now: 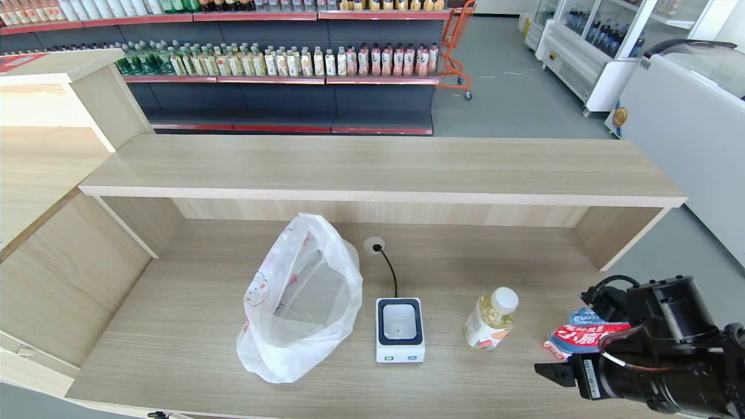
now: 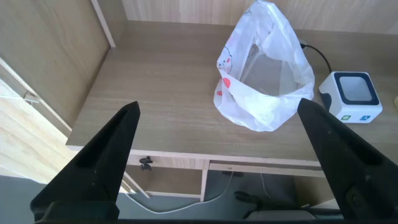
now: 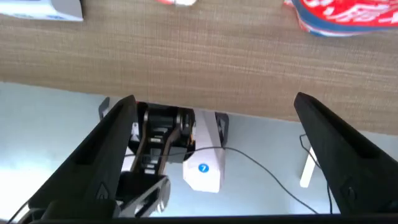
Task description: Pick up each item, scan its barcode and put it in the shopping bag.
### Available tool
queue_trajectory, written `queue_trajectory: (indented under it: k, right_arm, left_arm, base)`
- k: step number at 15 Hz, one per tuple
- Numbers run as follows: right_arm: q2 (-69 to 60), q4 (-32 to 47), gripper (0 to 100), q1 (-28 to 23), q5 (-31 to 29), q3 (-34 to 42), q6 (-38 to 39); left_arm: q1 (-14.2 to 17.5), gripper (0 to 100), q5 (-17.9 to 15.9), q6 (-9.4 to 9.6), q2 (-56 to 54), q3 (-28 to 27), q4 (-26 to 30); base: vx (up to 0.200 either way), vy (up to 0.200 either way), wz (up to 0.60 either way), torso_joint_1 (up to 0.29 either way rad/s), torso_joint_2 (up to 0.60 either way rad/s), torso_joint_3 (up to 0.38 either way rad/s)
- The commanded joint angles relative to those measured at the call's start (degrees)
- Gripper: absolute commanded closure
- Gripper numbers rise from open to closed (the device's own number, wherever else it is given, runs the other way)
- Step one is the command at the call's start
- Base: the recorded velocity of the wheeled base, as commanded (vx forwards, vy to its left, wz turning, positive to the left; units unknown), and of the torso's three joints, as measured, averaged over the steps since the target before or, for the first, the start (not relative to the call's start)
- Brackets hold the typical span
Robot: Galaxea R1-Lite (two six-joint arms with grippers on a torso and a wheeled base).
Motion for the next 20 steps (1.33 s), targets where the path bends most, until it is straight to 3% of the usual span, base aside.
queue_trajectory:
  k: [1, 6, 12, 20]
  right_arm:
    - [8.2, -9.9, 0, 2.3, -2.2, 1.9, 0.1]
    - [17.2, -25.3, 0, 4.9, -2.5, 1.6, 0.4]
    - [27.3, -40.5, 0, 7.8, -7.5, 2.1, -0.5]
    - [38.9, -59.7, 0, 8.4, -7.7, 0.3, -9.0]
  left_arm:
    - [0.0, 0, 0.0, 0.05, 0.0, 0.0, 0.0]
    - [0.0, 0, 0.0, 0.05, 0.0, 0.0, 0.0]
    - [0.0, 0, 0.0, 0.05, 0.0, 0.0, 0.0]
    - [0.0, 0, 0.0, -0.04, 0.0, 0.0, 0.0]
  base:
    - [0.0, 0.0, 0.0, 0.0, 0.0, 0.0]
    - [0.0, 0.0, 0.0, 0.0, 0.0, 0.0]
    - [0.0, 0.0, 0.0, 0.0, 0.0, 0.0]
    - [0.0, 0.0, 0.0, 0.0, 0.0, 0.0]
